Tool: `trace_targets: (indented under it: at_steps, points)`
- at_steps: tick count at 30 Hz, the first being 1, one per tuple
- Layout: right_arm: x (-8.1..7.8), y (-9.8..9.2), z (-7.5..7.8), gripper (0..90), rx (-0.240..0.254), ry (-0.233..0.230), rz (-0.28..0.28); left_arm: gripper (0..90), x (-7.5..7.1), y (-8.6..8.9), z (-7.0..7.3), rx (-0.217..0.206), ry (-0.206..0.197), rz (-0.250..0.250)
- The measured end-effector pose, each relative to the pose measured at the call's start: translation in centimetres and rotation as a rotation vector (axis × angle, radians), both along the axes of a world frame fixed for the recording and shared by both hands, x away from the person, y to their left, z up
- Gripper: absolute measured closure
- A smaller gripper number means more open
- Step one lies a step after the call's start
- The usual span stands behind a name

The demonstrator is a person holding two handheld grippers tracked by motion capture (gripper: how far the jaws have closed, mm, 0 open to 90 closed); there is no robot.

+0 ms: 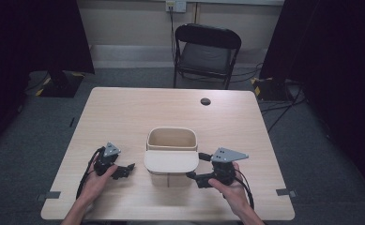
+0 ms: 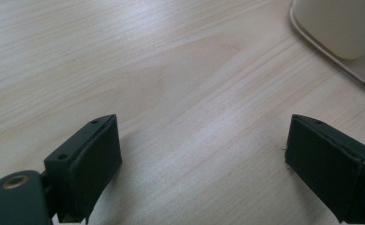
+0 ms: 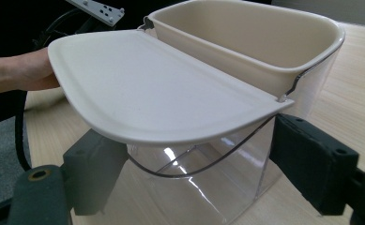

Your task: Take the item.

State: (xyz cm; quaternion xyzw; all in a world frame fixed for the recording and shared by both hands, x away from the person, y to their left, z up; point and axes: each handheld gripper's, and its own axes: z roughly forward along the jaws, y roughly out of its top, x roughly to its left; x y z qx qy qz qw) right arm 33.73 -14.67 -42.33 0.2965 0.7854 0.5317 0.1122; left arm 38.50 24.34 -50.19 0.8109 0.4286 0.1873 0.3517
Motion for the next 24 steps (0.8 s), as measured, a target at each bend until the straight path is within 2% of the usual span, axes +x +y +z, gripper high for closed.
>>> trace_targets:
  at_steps: [13, 24]
  points:
    - [0.01, 0.03, 0.17, 18.8, -0.007, -0.016, -0.012, 10.2, 0.0, -0.01, 0.0, -0.002, 0.0, 0.001]
    - [0.27, 0.06, 0.62, 19.1, -0.012, -0.022, 0.0, 10.2, -0.01, -0.01, -0.01, -0.002, 0.0, 0.001]
